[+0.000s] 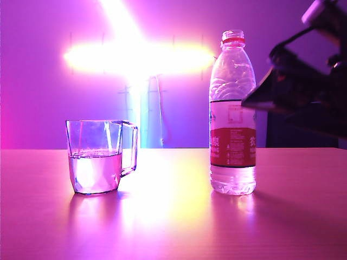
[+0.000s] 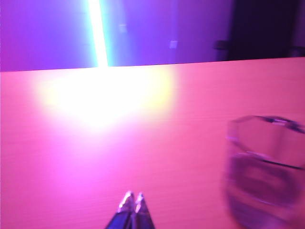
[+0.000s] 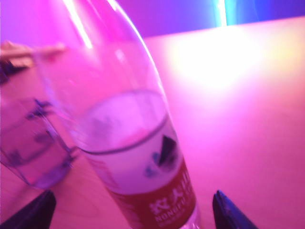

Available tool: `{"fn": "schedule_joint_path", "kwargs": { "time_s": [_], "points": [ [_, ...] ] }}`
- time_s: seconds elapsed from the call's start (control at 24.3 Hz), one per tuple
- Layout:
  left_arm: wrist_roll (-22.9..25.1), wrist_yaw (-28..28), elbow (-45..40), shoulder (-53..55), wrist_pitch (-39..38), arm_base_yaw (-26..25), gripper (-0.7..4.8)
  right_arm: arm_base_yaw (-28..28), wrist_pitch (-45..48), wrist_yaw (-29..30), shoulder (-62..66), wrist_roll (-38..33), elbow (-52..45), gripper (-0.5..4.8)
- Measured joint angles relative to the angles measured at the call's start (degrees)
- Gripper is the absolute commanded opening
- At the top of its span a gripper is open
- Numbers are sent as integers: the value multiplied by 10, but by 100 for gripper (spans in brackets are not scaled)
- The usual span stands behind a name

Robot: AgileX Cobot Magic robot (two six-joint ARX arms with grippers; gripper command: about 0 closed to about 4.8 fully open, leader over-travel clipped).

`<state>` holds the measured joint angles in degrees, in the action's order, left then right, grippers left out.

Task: Pick up the mineral water bottle on the table and pour water into the mug until it's half full.

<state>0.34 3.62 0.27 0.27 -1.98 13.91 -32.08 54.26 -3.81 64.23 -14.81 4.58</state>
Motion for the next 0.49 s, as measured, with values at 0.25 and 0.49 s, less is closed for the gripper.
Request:
{"fn": "schedule_joint_path", "kwargs": {
  "time_s": [0.25,0.49],
  "points": [
    [0,4,0,0,0,-118,-2,-1,-109,7,-148,-24,-5,237],
    [0,4,0,0,0,-118,-2,-1,-174,9,-241,-30,-5,-12]
  ]
}}
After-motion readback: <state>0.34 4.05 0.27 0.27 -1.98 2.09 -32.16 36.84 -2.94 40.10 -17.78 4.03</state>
